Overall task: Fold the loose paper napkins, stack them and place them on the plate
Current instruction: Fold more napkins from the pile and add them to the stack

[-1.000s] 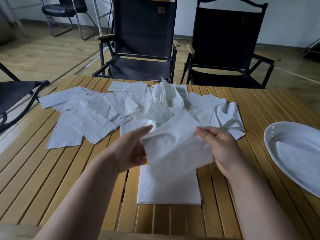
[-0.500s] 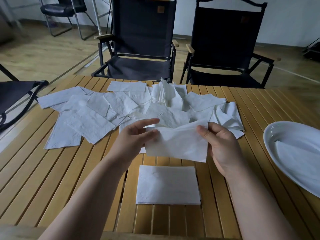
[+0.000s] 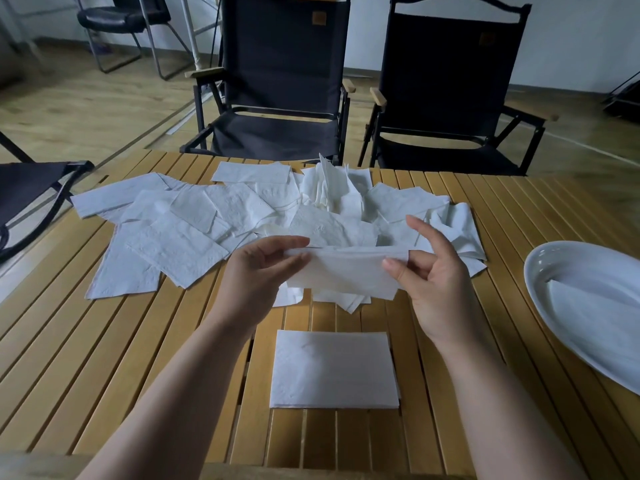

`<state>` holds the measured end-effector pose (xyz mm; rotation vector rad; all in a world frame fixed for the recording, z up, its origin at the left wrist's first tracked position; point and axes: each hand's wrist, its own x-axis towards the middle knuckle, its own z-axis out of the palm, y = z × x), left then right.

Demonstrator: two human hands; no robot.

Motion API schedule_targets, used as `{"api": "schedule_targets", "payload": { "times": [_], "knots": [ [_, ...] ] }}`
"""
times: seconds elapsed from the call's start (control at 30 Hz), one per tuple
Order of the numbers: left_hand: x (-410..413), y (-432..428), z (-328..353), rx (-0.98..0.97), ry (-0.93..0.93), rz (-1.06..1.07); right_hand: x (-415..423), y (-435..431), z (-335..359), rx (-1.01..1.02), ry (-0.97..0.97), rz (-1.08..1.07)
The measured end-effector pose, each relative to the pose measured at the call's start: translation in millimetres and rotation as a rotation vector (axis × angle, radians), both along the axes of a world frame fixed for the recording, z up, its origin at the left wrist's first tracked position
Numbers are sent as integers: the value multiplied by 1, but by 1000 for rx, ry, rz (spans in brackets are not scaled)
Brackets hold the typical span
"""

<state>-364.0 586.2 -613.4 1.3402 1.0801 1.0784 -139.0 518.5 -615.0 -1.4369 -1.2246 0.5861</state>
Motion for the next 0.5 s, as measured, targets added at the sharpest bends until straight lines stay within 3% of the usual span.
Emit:
{"api": "schedule_targets", "payload": {
  "times": [0.27,0.5],
  "knots": [
    [0,1,-3,142,218,31,0,0,0,1,-16,-43],
    [0,2,-5,177,286,49,0,2,-3,-14,-76,-92]
  ]
}}
